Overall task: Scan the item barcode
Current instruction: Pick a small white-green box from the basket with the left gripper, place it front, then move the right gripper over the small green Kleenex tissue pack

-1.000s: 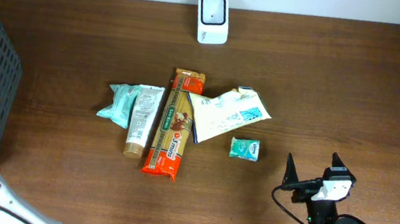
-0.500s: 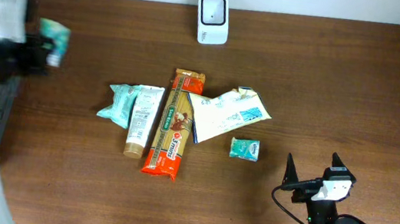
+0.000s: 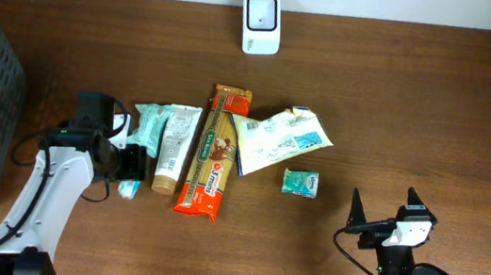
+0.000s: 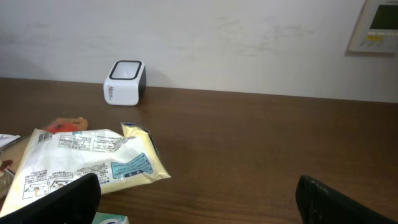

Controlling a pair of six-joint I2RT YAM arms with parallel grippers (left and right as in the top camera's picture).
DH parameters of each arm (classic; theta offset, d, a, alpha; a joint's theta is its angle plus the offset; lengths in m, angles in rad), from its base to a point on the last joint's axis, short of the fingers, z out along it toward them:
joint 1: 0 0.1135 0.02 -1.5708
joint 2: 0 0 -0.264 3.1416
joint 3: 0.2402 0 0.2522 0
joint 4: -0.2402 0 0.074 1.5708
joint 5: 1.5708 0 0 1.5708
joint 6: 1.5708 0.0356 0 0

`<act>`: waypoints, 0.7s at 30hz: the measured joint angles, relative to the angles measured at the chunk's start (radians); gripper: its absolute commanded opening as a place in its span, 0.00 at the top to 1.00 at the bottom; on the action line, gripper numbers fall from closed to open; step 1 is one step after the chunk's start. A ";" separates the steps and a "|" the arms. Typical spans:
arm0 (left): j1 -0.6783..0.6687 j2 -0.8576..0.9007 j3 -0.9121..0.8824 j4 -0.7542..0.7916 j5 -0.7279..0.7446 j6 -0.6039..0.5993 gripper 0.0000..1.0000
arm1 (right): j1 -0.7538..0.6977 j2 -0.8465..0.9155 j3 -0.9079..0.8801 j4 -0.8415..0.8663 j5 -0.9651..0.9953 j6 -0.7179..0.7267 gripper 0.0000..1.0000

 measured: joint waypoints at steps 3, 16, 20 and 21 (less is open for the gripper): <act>0.000 0.000 0.031 0.014 0.000 -0.006 0.01 | 0.000 0.000 0.000 0.000 0.000 -0.001 0.01; 0.444 -0.083 0.480 0.105 -0.074 0.340 0.13 | 0.000 0.000 0.000 0.000 0.000 0.000 0.01; 0.517 0.011 0.483 0.119 -0.072 0.416 0.01 | 0.000 0.000 0.000 0.000 0.000 0.000 0.01; 0.527 0.035 0.483 0.116 -0.073 0.420 0.01 | 0.000 0.000 0.000 0.000 0.000 0.000 0.01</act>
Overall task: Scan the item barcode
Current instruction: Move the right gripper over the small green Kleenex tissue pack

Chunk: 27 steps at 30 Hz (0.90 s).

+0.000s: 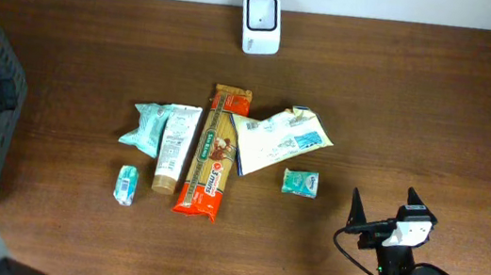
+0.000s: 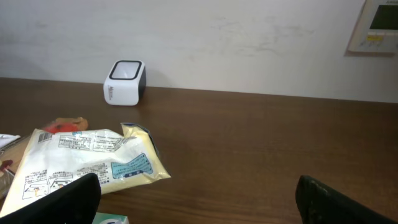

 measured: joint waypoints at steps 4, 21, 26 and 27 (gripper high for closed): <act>0.011 0.047 0.000 0.005 0.029 0.010 0.01 | 0.000 0.000 0.000 0.000 0.000 0.000 0.01; 0.011 0.047 0.000 0.002 0.071 0.018 0.01 | 0.000 0.179 0.385 -0.193 -0.121 0.001 0.01; 0.011 0.048 0.001 -0.001 0.072 0.021 0.01 | 0.000 0.529 0.859 -0.527 -0.146 0.000 0.02; 0.011 0.048 0.001 -0.001 0.071 0.021 0.01 | 0.000 0.590 0.927 -0.611 -0.148 -0.002 0.02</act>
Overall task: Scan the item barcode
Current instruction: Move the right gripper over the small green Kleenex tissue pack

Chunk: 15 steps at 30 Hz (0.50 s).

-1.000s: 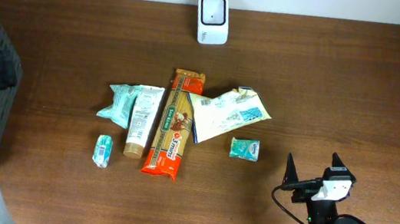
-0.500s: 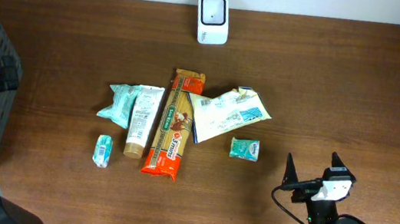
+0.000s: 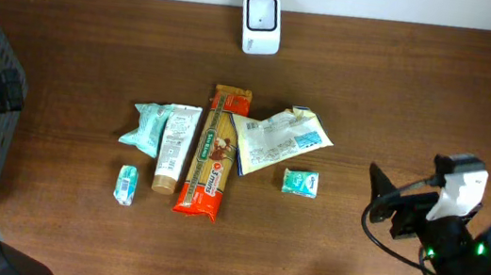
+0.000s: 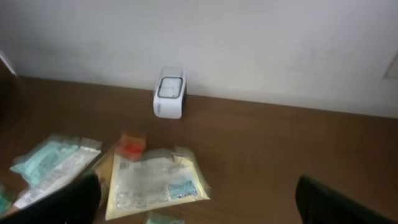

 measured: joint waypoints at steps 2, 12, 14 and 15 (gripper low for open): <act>0.000 0.000 0.000 0.000 0.000 0.000 0.01 | 0.000 0.139 0.092 -0.067 -0.011 -0.003 0.01; 0.000 0.000 0.000 -0.003 0.003 0.000 0.01 | -0.001 0.811 0.435 -0.573 -0.173 -0.196 0.15; 0.000 0.000 0.000 0.000 0.003 0.000 0.01 | 0.018 0.923 0.472 -0.599 -0.123 -0.219 0.20; 0.000 0.000 0.000 -0.001 0.003 0.000 0.01 | 0.035 0.958 0.475 -0.599 -0.116 -0.222 0.23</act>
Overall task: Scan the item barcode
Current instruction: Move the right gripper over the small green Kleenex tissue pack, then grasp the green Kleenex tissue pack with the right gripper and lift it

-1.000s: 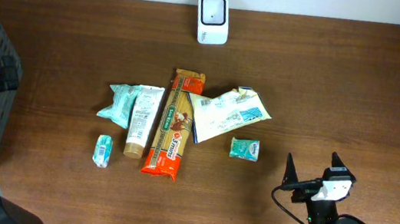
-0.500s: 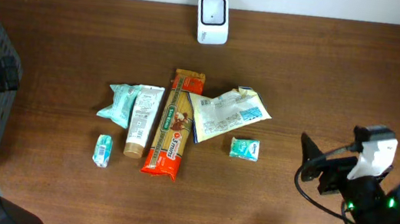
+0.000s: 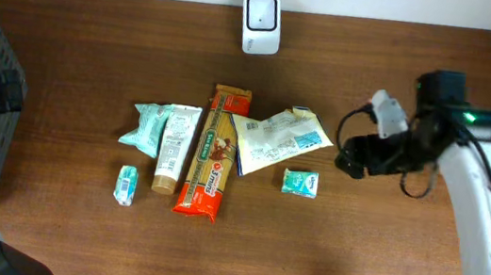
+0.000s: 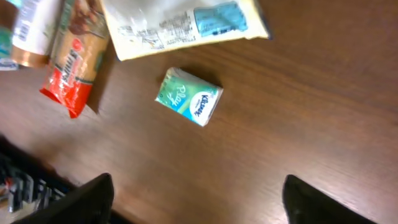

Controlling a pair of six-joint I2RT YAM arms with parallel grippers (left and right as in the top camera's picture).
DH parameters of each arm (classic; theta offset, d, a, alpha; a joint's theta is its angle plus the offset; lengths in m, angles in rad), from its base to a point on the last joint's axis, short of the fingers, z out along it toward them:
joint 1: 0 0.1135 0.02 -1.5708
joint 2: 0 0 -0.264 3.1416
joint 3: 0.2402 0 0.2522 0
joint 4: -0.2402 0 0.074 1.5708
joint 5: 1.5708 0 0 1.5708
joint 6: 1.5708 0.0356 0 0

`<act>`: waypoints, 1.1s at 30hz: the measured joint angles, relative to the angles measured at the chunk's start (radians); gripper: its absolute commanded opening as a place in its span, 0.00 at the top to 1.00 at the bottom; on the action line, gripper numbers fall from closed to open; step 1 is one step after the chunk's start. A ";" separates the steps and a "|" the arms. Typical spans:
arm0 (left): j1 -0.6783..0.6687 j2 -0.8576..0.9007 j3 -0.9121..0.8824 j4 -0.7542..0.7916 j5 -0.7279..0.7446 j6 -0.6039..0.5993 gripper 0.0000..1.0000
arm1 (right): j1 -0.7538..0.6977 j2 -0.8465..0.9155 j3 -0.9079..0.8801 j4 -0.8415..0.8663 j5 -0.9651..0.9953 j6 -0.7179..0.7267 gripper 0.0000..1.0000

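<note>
The white barcode scanner (image 3: 263, 11) stands at the table's back edge. Several packaged items lie mid-table: a small green tissue pack (image 3: 300, 183) (image 4: 188, 96), a pale yellow pouch (image 3: 278, 139) (image 4: 180, 22) and a red pasta pack (image 3: 212, 152) (image 4: 74, 56). My right gripper (image 3: 349, 161) (image 4: 198, 193) hangs open over bare wood just right of the tissue pack, holding nothing. My left arm sits at the far left edge; its fingers cannot be made out.
A cream tube (image 3: 173, 147), a teal packet (image 3: 147, 125) and a small teal item (image 3: 126, 184) lie left of the pasta pack. A dark mesh basket stands at the left edge. Bare table (image 3: 405, 82) stretches to the right.
My right arm has moved from the front right corner back and to the left. Its open gripper now looks down on the table beside the tissue pack. The left arm has not moved.
First my left gripper was down at the small teal item beside the tube while the right arm rested at the front right. Then the left arm was back at the left edge, the item lying on the table. The right arm then stood raised, and now hangs beside the tissue pack.
</note>
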 measured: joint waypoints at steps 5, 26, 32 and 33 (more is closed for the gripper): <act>0.000 0.000 0.000 -0.002 0.000 0.000 0.00 | 0.143 0.284 0.002 0.073 0.023 -0.079 0.35; 0.000 0.000 0.000 -0.002 0.000 0.000 0.01 | 0.158 0.444 -0.141 0.299 -0.061 -0.236 0.46; 0.000 0.000 0.000 -0.001 0.000 0.000 0.01 | 0.250 0.418 -0.002 0.136 0.000 -0.156 0.43; 0.000 0.000 0.000 -0.001 0.000 0.000 0.01 | 0.279 0.415 -0.002 0.130 0.028 -0.146 0.42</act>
